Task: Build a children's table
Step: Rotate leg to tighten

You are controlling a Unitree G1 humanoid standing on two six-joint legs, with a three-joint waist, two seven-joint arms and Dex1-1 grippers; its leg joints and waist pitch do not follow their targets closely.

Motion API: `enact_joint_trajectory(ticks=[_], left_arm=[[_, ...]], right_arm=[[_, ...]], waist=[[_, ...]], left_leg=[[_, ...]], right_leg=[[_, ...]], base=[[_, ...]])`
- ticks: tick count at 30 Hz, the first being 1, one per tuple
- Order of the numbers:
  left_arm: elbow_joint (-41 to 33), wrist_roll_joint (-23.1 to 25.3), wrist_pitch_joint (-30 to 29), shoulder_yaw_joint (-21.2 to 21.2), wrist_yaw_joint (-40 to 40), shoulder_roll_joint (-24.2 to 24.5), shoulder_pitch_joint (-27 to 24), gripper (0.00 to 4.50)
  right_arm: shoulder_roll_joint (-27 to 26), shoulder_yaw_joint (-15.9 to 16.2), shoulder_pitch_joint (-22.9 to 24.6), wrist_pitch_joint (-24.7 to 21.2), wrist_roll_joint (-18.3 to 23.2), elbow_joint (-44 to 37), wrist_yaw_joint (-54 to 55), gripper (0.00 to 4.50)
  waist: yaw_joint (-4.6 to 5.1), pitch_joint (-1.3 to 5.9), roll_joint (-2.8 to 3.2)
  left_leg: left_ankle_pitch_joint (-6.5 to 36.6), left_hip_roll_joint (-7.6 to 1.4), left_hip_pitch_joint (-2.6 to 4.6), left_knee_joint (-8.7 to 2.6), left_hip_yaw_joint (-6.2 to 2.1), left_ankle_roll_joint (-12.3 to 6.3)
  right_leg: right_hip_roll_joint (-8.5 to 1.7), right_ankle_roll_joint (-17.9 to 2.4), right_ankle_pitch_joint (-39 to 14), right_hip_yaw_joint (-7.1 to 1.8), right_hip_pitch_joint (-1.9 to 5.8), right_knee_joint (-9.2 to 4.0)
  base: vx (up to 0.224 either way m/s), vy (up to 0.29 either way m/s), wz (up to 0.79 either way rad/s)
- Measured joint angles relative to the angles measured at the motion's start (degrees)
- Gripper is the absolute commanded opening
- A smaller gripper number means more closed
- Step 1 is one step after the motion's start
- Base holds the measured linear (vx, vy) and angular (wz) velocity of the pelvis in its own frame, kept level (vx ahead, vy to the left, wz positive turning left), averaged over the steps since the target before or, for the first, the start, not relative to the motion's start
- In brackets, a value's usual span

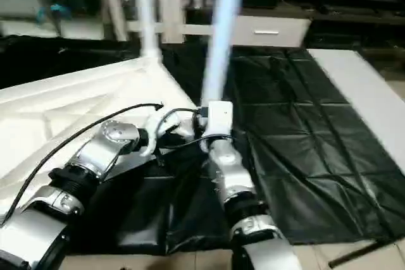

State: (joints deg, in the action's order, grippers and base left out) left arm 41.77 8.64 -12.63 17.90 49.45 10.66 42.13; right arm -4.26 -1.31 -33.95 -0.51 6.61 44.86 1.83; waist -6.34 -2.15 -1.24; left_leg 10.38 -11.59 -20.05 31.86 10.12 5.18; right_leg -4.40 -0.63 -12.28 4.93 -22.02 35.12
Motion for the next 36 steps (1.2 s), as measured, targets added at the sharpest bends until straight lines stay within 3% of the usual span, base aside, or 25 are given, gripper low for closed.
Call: enact_joint_trajectory(ticks=[5,10,14,18,24,29,36], left_arm=[[-0.9,-0.2,0.6,0.5,2.1,0.5,-0.1,0.0],[-2.2,-1.2,2.3,1.7,7.9,2.9,-1.1,0.0],[-4.4,-2.2,2.9,2.9,14.5,5.5,-2.1,0.0],[-7.2,-3.4,2.9,3.7,21.0,8.2,-3.7,0.0],[-11.1,-3.9,1.2,6.3,28.2,11.4,-4.6,0.0],[-12.5,-3.9,0.3,6.6,29.7,12.1,-5.1,0.0],[-13.5,-3.9,-0.5,6.8,29.7,12.1,-5.3,0.0]], right_arm=[[4.9,1.6,3.0,-1.7,0.6,-6.4,-8.8,4.06],[14.7,4.7,6.1,-5.5,3.2,-15.5,-27.2,4.46],[22.9,7.5,9.8,-8.8,6.4,-22.5,-41.9,4.46],[28.3,9.0,13.0,-12.0,9.3,-27.6,-52.6,4.46],[35.8,13.3,15.8,-15.7,9.8,-31.8,-64.3,4.46],[37.3,15.7,16.2,-17.0,8.9,-33.4,-67.5,4.46],[37.4,16.6,16.1,-17.8,8.6,-33.6,-68.7,4.46]], waist=[[-0.56,-0.09,0.12],[-1.4,-0.13,0.18],[-2.13,-0.14,0.2],[-2.2,-0.14,0.19],[-2.67,-0.13,0.18],[-2.68,-0.13,0.18],[-2.92,-0.12,0.17]], left_leg=[[0.0,0.0,-0.29,0.01,0.0,-0.07],[0.0,-0.06,-0.27,0.16,-0.02,-0.08],[0.0,-0.09,-0.21,0.27,-0.02,-0.09],[0.1,-0.11,-0.23,0.35,-0.02,-0.12],[0.1,-0.13,-0.13,0.49,-0.02,-0.12],[0.0,-0.15,-0.05,0.48,-0.02,-0.1],[0.1,-0.15,-0.1,0.5,0.0,-0.15]], right_leg=[[0.0,0.0,0.0,0.04,-0.16,-0.07],[0.0,0.0,0.0,0.1,-0.12,-0.01],[0.0,0.0,0.0,0.12,-0.04,0.02],[-0.01,0.0,0.0,0.14,0.0,0.03],[-0.02,0.0,0.0,0.16,0.12,0.08],[-0.02,0.0,0.0,0.16,0.14,0.13],[-0.02,0.0,0.0,0.17,0.14,0.1]], base=[[0.0,0.0,0.0],[0.0,0.0,0.0],[0.0,0.0,0.0],[0.0,0.0,0.0],[0.0,0.0,0.0],[0.0,0.0,0.0],[0.0,0.0,0.0]])
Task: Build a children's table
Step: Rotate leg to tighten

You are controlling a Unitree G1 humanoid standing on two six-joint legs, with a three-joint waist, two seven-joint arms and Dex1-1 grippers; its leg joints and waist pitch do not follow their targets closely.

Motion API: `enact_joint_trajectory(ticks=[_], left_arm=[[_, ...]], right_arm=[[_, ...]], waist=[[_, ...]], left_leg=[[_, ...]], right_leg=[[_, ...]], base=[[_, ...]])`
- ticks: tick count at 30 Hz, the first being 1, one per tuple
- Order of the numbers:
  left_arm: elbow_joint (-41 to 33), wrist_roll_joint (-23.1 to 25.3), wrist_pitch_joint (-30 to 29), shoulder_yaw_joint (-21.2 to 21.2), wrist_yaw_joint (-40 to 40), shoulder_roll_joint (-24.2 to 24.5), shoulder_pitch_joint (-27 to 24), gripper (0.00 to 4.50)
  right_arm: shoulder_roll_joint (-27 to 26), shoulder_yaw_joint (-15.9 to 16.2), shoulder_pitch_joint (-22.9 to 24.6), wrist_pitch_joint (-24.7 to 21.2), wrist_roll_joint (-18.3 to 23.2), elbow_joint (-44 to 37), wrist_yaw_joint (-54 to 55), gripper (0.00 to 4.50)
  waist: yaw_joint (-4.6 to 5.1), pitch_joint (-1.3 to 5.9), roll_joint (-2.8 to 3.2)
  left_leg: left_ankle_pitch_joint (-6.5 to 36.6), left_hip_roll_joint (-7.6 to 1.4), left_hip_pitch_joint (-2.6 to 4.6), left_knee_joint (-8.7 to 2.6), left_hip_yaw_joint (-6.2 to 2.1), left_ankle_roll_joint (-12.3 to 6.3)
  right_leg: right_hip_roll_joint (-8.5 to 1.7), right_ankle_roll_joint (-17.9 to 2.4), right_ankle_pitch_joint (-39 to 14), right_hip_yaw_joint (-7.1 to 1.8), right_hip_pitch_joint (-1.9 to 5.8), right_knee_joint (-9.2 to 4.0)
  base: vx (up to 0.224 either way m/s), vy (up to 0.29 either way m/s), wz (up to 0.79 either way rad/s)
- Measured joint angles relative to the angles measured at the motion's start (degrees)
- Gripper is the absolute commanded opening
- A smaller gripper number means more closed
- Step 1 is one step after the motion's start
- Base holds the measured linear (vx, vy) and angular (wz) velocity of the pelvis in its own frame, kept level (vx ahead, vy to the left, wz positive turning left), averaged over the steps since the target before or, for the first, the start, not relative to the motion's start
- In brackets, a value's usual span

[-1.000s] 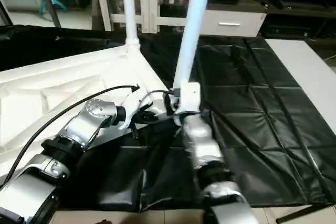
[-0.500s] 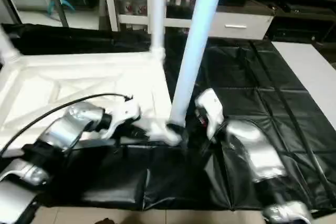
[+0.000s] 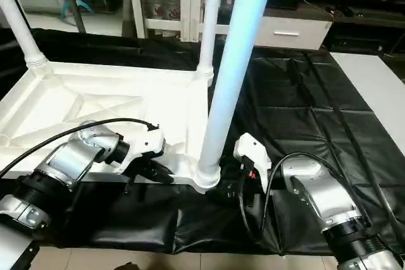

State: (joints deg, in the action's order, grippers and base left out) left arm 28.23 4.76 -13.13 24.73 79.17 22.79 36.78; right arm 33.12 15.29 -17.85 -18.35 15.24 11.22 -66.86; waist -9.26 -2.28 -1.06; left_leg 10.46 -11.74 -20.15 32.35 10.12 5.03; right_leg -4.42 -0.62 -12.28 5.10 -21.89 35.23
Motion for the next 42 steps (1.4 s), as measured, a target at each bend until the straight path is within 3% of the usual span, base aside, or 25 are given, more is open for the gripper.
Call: enact_joint_trajectory(ticks=[2,7,17,31,34,40,42], left_arm=[[-0.3,0.1,-0.3,0.0,0.0,0.0,0.0,0.0],[-0.6,0.1,-0.5,0.2,0.0,0.0,-0.2,0.0],[-1.0,0.2,-0.7,0.5,0.0,-0.1,-0.2,0.0],[-0.9,0.4,-0.7,0.6,-0.4,-0.5,-0.2,0.0],[-0.3,0.5,-0.6,0.0,-1.9,-0.9,-0.2,0.0],[7.8,2.8,-0.5,-3.1,-14.9,-6.0,2.2,0.0],[9.2,2.9,-0.6,-3.8,-17.8,-7.3,2.5,0.0]], right_arm=[[-0.4,0.0,-0.2,-0.1,0.0,0.0,-0.1,4.46],[-1.6,0.1,-1.1,0.2,-0.1,0.5,0.1,3.79],[-3.3,0.0,-2.5,2.2,-0.3,2.4,0.3,2.96],[-3.8,0.2,-2.6,4.8,-1.5,3.8,0.5,2.7],[-5.3,-0.5,-2.6,5.1,-1.6,5.2,2.6,2.69],[-14.9,-5.6,-5.6,3.6,-3.3,14.0,20.3,2.68],[-17.1,-6.6,-6.5,3.4,-3.7,15.4,25.4,2.67]], waist=[[0.01,0.0,0.0],[-0.05,0.0,0.0],[-0.3,0.02,-0.03],[-0.25,0.08,-0.12],[0.01,0.12,-0.15],[1.78,0.11,-0.15],[2.5,0.12,-0.14]], left_leg=[[0.0,0.0,0.01,0.01,0.0,0.0],[0.0,0.0,0.0,0.06,0.0,0.0],[0.0,-0.01,-0.03,0.19,0.0,-0.08],[0.0,-0.02,0.01,0.27,-0.01,-0.08],[0.0,-0.04,0.14,0.34,-0.01,-0.04],[-0.1,-0.03,1.08,0.27,-0.11,0.07],[-0.1,0.0,1.09,0.25,-0.26,0.08]], right_leg=[[0.0,0.0,0.0,0.0,0.0,0.01],[0.0,0.0,0.0,0.0,0.0,0.03],[-0.01,0.0,0.0,0.0,0.01,0.08],[-0.01,0.0,0.0,0.0,0.04,0.16],[-0.01,-0.1,0.1,-0.01,0.14,0.29],[-0.01,0.1,0.0,0.08,0.96,0.0],[-0.1,0.1,0.0,0.29,1.0,-0.29]], base=[[0.0,0.0,0.0],[0.0,0.0,0.0],[0.0,0.0,0.0],[0.0,0.0,0.0],[0.0,0.0,0.0],[-0.02,-0.001,0.0],[0.0,0.0,0.0]])
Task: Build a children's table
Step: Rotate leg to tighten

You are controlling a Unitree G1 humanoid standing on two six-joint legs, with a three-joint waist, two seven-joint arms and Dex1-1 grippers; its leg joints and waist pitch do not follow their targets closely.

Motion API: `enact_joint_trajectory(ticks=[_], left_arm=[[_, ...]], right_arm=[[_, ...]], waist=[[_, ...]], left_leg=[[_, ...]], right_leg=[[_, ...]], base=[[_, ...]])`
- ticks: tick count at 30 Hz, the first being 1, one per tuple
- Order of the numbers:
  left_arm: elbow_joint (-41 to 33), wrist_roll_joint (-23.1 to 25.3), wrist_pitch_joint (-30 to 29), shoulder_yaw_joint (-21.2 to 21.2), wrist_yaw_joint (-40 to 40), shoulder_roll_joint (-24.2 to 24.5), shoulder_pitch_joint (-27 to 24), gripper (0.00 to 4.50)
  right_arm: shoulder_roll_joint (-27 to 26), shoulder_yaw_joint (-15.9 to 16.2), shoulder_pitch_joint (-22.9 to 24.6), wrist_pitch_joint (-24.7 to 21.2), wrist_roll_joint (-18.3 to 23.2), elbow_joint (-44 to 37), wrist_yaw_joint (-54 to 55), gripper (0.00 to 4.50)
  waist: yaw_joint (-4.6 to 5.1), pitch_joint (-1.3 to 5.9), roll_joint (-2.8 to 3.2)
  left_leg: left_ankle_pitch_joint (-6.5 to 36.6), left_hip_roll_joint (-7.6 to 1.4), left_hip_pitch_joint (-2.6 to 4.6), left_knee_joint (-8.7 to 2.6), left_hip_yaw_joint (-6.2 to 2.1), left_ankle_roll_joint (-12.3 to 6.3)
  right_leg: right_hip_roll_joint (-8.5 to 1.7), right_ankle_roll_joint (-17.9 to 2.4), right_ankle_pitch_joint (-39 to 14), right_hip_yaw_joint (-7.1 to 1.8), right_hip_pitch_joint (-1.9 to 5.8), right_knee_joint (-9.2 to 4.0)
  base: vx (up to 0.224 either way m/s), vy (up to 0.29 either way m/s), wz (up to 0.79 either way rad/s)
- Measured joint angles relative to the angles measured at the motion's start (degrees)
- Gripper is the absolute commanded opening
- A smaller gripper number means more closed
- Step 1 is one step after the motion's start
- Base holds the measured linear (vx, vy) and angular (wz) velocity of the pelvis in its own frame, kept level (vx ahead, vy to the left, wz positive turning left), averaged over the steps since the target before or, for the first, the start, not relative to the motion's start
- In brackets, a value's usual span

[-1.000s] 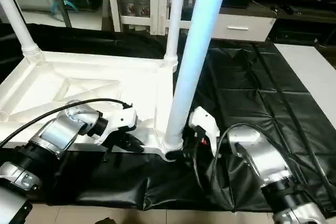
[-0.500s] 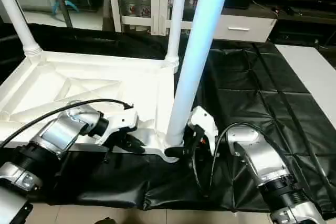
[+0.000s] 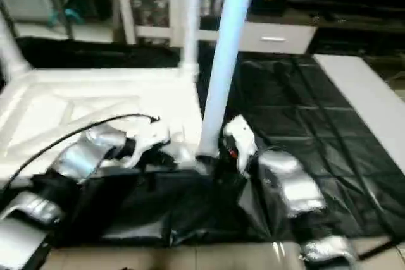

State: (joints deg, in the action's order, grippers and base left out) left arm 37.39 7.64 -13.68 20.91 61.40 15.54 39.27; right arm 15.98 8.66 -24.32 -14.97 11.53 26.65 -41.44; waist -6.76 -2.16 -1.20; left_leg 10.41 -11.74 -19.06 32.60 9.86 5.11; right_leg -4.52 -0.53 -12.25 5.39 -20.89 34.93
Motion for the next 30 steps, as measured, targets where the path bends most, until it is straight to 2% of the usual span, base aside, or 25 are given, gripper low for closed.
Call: enact_joint_trajectory(ticks=[5,8,10,12,16,19,24,25,28,30], left_arm=[[4.0,0.9,0.0,-1.5,-8.4,-3.2,1.7,0.0],[4.8,1.1,0.0,-2.1,-10.3,-4.2,2.0,0.0],[7.3,1.6,0.4,-3.0,-14.0,-5.3,3.3,0.0],[8.5,1.7,0.7,-3.2,-16.0,-6.2,4.2,0.0],[9.4,1.8,1.6,-3.8,-17.6,-6.7,4.6,0.0],[9.9,1.8,1.8,-4.1,-17.8,-6.8,5.2,0.0],[9.9,1.8,2.3,-4.2,-17.8,-6.7,5.1,0.0],[9.9,1.8,2.3,-4.2,-17.8,-6.7,5.1,0.0],[9.3,1.6,2.7,-3.8,-16.3,-6.8,5.1,0.0],[8.3,1.5,3.2,-3.4,-14.5,-6.3,4.7,0.0]], right_arm=[[-7.9,-3.5,-3.2,0.3,-1.0,5.5,16.6,2.67],[-9.3,-3.9,-4.1,0.7,-1.2,6.5,20.9,2.67],[-14.8,-5.1,-6.5,4.7,-2.8,11.3,32.1,2.67],[-17.6,-5.4,-8.0,8.2,-4.2,14.3,39.7,2.67],[-20.8,-5.6,-10.7,13.7,-6.2,20.2,47.4,2.67],[-21.6,-6.3,-12.0,15.9,-6.7,22.5,48.8,2.67],[-21.2,-7.6,-11.8,17.5,-6.0,22.7,45.1,2.67],[-21.0,-7.7,-11.6,17.9,-6.0,22.7,44.3,3.23],[-19.7,-7.6,-10.6,18.0,-5.6,21.2,43.0,3.42],[-17.7,-7.8,-9.3,17.9,-5.0,18.2,41.3,3.7]], waist=[[1.3,0.06,-0.16],[1.51,0.1,-0.19],[1.86,0.14,-0.24],[1.78,0.12,-0.18],[1.71,0.14,-0.22],[1.73,0.12,-0.21],[1.74,0.02,-0.37],[1.69,0.01,-0.37],[1.5,-0.11,-0.26],[0.82,-0.19,-0.1]], left_leg=[[0.0,0.02,0.05,0.03,-0.02,0.0],[0.0,0.02,0.04,0.02,-0.02,0.01],[0.0,0.02,0.02,-0.03,0.03,0.03],[0.0,0.04,-0.08,-0.17,0.02,0.09],[0.0,0.07,-0.18,-0.54,0.08,0.16],[0.0,0.06,-0.36,-0.64,0.09,0.18],[0.0,0.06,-0.44,-0.63,0.1,0.18],[0.0,0.06,-0.45,-0.63,0.1,0.18],[0.0,0.06,-0.53,-0.64,0.1,0.18],[0.0,0.06,-0.78,-0.63,0.1,0.17]], right_leg=[[-0.02,0.0,0.0,0.0,-0.14,-0.14],[-0.02,0.0,0.0,-0.02,-0.15,-0.13],[-0.02,0.0,0.6,-0.07,-0.37,-0.09],[-0.02,-0.1,0.6,-0.08,-0.7,-0.05],[0.02,-0.3,0.8,-0.15,-0.99,0.05],[0.04,-0.3,0.8,-0.14,-1.13,0.02],[0.04,-0.3,0.8,-0.15,-1.18,0.0],[0.04,-0.3,0.8,-0.15,-1.18,0.0],[0.04,-0.3,0.8,-0.14,-1.24,-0.03],[0.02,-0.3,0.8,-0.13,-1.38,-0.03]], base=[[0.0,0.0,0.0],[0.0,0.0,0.0],[0.0,0.0,0.0],[0.0,0.0,0.0],[0.0,0.0,0.0],[0.0,0.0,0.0],[0.0,0.0,0.0],[0.0,0.0,0.0],[0.0,0.0,0.0],[0.0,0.0,0.0]])
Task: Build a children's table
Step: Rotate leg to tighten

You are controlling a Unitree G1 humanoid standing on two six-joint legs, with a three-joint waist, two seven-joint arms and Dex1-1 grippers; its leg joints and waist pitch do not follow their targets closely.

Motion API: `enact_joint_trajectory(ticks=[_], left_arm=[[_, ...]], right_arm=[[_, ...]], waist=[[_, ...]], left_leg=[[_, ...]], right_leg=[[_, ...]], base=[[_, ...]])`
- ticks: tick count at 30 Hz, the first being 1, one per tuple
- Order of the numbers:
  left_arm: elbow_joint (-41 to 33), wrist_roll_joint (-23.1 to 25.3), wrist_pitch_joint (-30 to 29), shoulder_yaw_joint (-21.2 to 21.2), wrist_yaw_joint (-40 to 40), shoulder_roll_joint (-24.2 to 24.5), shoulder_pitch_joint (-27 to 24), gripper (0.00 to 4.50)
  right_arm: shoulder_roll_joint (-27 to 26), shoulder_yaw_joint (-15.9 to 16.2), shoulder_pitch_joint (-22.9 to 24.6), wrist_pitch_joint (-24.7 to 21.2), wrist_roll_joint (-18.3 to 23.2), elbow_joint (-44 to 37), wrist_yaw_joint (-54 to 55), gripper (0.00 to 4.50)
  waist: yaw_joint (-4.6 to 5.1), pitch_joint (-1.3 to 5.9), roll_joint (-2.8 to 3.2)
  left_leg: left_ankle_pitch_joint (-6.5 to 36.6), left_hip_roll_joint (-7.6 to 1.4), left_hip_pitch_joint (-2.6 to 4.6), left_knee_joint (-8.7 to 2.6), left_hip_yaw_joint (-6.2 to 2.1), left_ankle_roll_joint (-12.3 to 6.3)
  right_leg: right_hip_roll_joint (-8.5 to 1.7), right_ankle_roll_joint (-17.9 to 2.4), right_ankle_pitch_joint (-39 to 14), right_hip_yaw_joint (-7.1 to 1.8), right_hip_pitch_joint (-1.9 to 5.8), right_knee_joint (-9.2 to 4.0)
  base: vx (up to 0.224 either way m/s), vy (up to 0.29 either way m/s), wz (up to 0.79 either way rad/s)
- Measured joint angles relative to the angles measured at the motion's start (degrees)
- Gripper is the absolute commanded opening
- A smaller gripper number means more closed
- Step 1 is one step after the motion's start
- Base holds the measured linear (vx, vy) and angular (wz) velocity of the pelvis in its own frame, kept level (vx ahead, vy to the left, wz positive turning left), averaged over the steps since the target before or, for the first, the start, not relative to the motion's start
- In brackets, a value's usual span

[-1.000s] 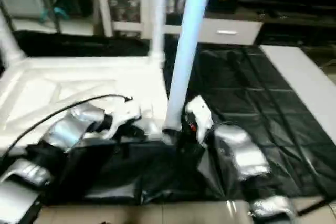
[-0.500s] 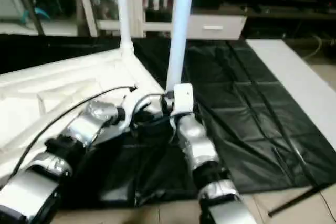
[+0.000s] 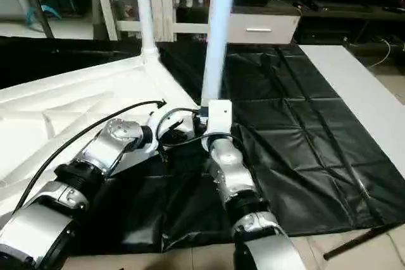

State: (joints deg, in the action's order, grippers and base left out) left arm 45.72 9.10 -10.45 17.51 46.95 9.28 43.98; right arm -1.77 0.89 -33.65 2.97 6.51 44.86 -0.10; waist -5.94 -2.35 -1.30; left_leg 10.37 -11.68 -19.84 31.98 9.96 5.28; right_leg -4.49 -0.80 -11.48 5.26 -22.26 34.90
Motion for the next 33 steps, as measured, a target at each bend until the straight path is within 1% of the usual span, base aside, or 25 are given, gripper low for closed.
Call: enact_joint_trajectory(ticks=[1,2,3,4,5,6,7,8,9,10,11,12,14,15,17,19,21,23,26,28,33], left_arm=[[-0.4,-0.2,0.5,0.2,1.0,0.2,-0.1,0.0],[-0.5,-0.2,0.7,0.3,1.5,0.4,-0.2,0.0],[-0.5,-0.3,0.9,0.3,2.1,0.5,-0.2,0.0],[-0.7,-0.4,1.4,0.4,3.4,1.0,-0.5,0.0],[-1.0,-0.5,1.8,0.5,4.2,1.3,-0.7,0.0],[-1.1,-0.6,1.9,0.5,4.9,1.5,-0.8,0.0],[-1.4,-0.8,2.1,0.8,6.3,1.9,-1.1,0.0],[-2.2,-1.0,2.3,1.1,7.7,2.4,-1.5,0.0],[-3.0,-1.5,2.5,1.5,9.4,3.1,-2.0,0.0],[-4.1,-2.1,3.0,1.8,11.8,4.0,-2.9,0.0],[-4.4,-2.2,3.1,2.0,12.7,4.4,-3.0,0.0],[-4.7,-2.3,3.1,2.2,14.0,4.9,-3.1,0.0],[-6.2,-2.9,3.6,3.1,18.1,6.3,-3.9,0.0],[-6.8,-3.2,3.9,3.3,19.8,7.0,-4.4,0.0],[-7.3,-3.4,4.4,3.8,22.6,7.9,-4.6,0.0],[-7.5,-3.4,4.4,4.1,25.2,8.6,-4.5,0.0],[-7.5,-3.5,4.3,4.5,26.5,9.2,-4.3,0.0],[-7.5,-3.3,4.2,5.1,27.2,9.3,-3.9,0.0],[-7.5,-3.3,4.1,5.3,27.4,9.3,-3.6,0.0],[-7.5,-3.2,4.1,5.3,27.6,9.3,-3.5,0.0],[-7.0,-3.1,4.6,5.3,27.6,9.1,-3.5,0.0]], right_arm=[[1.3,-0.2,0.3,-0.3,0.5,-1.6,-1.7,3.78],[1.9,-0.6,0.3,-0.4,0.8,-2.6,-2.2,3.82],[2.8,-0.8,0.4,-1.8,2.0,-4.2,-4.6,3.82],[4.8,-0.9,0.7,-4.6,3.5,-6.4,-9.2,3.96],[5.9,-0.7,1.0,-6.2,4.3,-7.3,-12.1,4.11],[6.7,-0.8,1.5,-7.8,5.2,-8.5,-14.6,4.21],[8.5,-0.4,2.3,-10.1,6.3,-10.2,-18.6,4.24],[10.5,0.2,2.9,-11.7,6.9,-11.5,-22.5,4.3],[13.0,1.6,3.8,-13.0,7.4,-13.3,-26.9,4.41],[16.1,3.3,4.8,-14.1,7.6,-15.4,-31.9,4.41],[16.6,3.6,4.9,-14.4,7.6,-15.8,-33.9,4.41],[18.1,4.8,5.5,-15.0,7.6,-17.0,-36.5,4.41],[23.3,7.8,7.8,-15.7,7.7,-20.2,-44.0,4.41],[25.2,8.8,8.7,-16.1,8.0,-21.6,-47.3,4.41],[27.4,10.2,9.6,-17.0,8.2,-23.3,-52.1,4.41],[29.9,11.2,10.1,-19.0,8.6,-25.0,-57.3,4.41],[31.0,11.9,10.1,-19.8,8.7,-25.8,-59.9,4.41],[31.3,13.2,10.0,-19.5,8.3,-26.2,-61.6,4.41],[31.2,14.7,9.5,-18.8,7.2,-26.2,-62.6,4.41],[31.3,15.0,9.1,-18.7,6.8,-26.2,-63.1,4.41],[30.9,15.0,8.3,-18.5,6.4,-23.7,-64.4,4.41]], waist=[[-0.44,-0.01,0.04],[-0.59,-0.01,0.04],[-0.68,-0.01,0.05],[-0.72,-0.01,0.06],[-0.77,-0.01,0.05],[-0.78,-0.02,0.05],[-0.85,-0.02,0.07],[-0.96,-0.03,0.09],[-1.17,-0.03,0.1],[-1.4,-0.02,0.12],[-1.43,-0.02,0.12],[-1.57,-0.04,0.16],[-2.21,-0.05,0.3],[-2.31,-0.04,0.32],[-2.39,-0.04,0.38],[-2.51,-0.03,0.59],[-2.55,-0.01,0.67],[-2.62,0.01,0.75],[-2.69,-0.11,1.1],[-2.74,-0.13,1.3],[-2.8,-0.1,1.4]], left_leg=[[0.0,0.0,-0.16,0.02,0.02,-0.01],[0.0,-0.01,-0.18,0.02,0.02,-0.01],[0.0,-0.01,-0.19,0.03,0.02,-0.01],[0.0,-0.01,-0.2,0.03,0.03,-0.02],[0.0,-0.02,-0.19,0.04,0.02,-0.03],[0.0,-0.03,-0.21,0.06,0.02,-0.03],[0.0,-0.03,-0.2,0.08,0.03,-0.04],[0.0,-0.04,-0.22,0.12,0.02,-0.04],[0.0,-0.04,-0.22,0.13,0.02,-0.05],[0.0,-0.05,-0.19,0.14,0.02,-0.06],[0.0,-0.07,-0.19,0.15,0.03,-0.06],[0.0,-0.09,-0.18,0.22,0.01,-0.05],[0.0,-0.13,-0.18,0.31,0.01,-0.05],[0.0,-0.12,-0.16,0.3,0.02,-0.06],[0.0,-0.14,-0.13,0.33,0.02,-0.05],[0.0,-0.14,-0.13,0.39,0.03,-0.06],[0.0,-0.15,-0.13,0.39,0.02,-0.06],[0.0,-0.16,-0.13,0.4,0.01,-0.06],[0.0,-0.15,-0.18,0.47,-0.01,-0.06],[0.0,-0.15,-0.18,0.48,-0.02,-0.07],[0.0,-0.16,-0.18,0.49,-0.03,-0.07]], right_leg=[[0.0,0.0,0.0,0.0,-0.12,0.03],[0.0,0.0,0.0,0.0,-0.16,0.04],[0.0,0.0,0.0,0.01,-0.16,0.05],[0.0,0.0,0.0,0.0,-0.16,0.05],[0.0,0.0,0.0,0.01,-0.13,0.04],[0.0,0.0,0.0,0.03,-0.15,0.04],[0.0,0.0,0.0,0.02,-0.14,0.04],[0.0,0.0,0.0,0.02,-0.14,0.04],[0.0,0.0,0.0,0.03,-0.13,0.04],[0.0,0.0,0.0,0.03,-0.09,0.04],[0.0,0.0,0.0,0.04,-0.06,0.07],[0.0,0.0,0.0,0.09,-0.08,0.1],[0.0,0.0,0.0,0.13,-0.02,0.06],[0.0,0.0,0.0,0.11,0.04,0.03],[0.0,0.0,0.0,0.12,0.08,0.04],[-0.01,0.0,0.0,0.1,0.14,0.04],[-0.01,0.0,0.0,0.1,0.16,0.05],[-0.01,0.0,0.0,0.12,0.18,0.06],[-0.01,0.0,0.0,0.14,0.17,0.05],[-0.01,0.0,0.0,0.15,0.17,0.06],[-0.01,0.0,0.0,0.17,0.18,0.07]], base=[[0.0,0.0,0.0],[0.0,0.0,0.0],[0.0,0.0,0.0],[0.0,0.0,0.0],[0.0,0.0,0.0],[0.0,0.0,0.0],[0.0,0.0,0.0],[0.0,0.0,0.0],[0.0,0.0,0.0],[0.0,0.0,0.0],[0.0,0.0,0.0],[0.0,0.0,0.0],[0.0,0.0,0.0],[0.0,0.0,0.0],[0.0,0.0,0.0],[0.0,0.0,0.0],[0.0,0.0,0.0],[0.0,0.0,0.0],[0.0,0.0,0.0],[0.0,0.0,0.0],[0.0,0.0,0.0]])
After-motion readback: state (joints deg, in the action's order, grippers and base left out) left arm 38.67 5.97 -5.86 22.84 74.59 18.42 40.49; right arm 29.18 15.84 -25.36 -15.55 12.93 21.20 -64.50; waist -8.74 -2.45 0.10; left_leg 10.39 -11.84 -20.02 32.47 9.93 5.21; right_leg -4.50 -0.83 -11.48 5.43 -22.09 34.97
